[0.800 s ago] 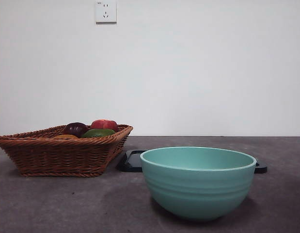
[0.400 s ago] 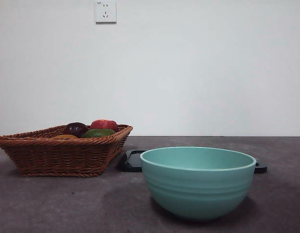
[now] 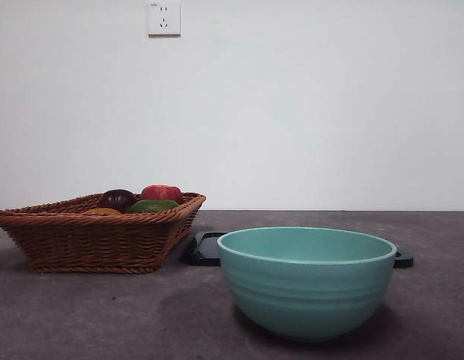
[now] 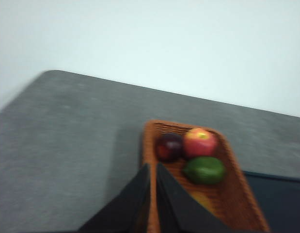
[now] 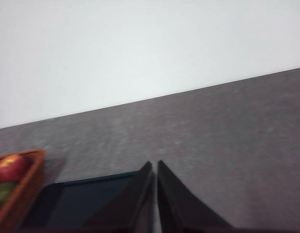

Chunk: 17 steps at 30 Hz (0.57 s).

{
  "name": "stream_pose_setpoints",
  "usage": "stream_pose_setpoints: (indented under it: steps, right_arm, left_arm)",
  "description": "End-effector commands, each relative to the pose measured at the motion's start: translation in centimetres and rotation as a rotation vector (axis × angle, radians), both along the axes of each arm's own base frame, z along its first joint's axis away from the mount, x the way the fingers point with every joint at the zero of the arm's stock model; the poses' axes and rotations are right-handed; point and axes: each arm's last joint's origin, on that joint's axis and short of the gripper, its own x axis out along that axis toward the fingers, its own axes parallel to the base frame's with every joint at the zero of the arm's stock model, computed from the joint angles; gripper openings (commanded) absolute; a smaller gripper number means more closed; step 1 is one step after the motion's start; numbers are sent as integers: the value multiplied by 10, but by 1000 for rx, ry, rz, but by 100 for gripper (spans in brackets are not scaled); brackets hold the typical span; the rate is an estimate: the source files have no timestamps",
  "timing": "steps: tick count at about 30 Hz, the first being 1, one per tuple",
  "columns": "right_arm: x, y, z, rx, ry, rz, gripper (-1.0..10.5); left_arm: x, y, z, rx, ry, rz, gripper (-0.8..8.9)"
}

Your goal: Pick up the wifruite, put it on the bowl, pick up the plate, put it on desk

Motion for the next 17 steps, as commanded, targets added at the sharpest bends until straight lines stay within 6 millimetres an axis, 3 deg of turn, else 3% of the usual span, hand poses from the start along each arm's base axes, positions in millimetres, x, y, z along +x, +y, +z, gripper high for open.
stream_pose_setpoints:
  steps: [1, 11, 17]
  right_arm:
    - [3, 3, 19, 16, -15, 71, 10]
    - [10, 16, 67, -11, 99, 397, 10]
    - [6, 20, 87, -86, 190, 504, 10]
  left_arm:
    - [6, -2, 16, -12, 31, -61, 18]
    - [31, -10, 54, -108, 221, -331, 18]
    - [41, -20, 69, -51, 272, -462, 18]
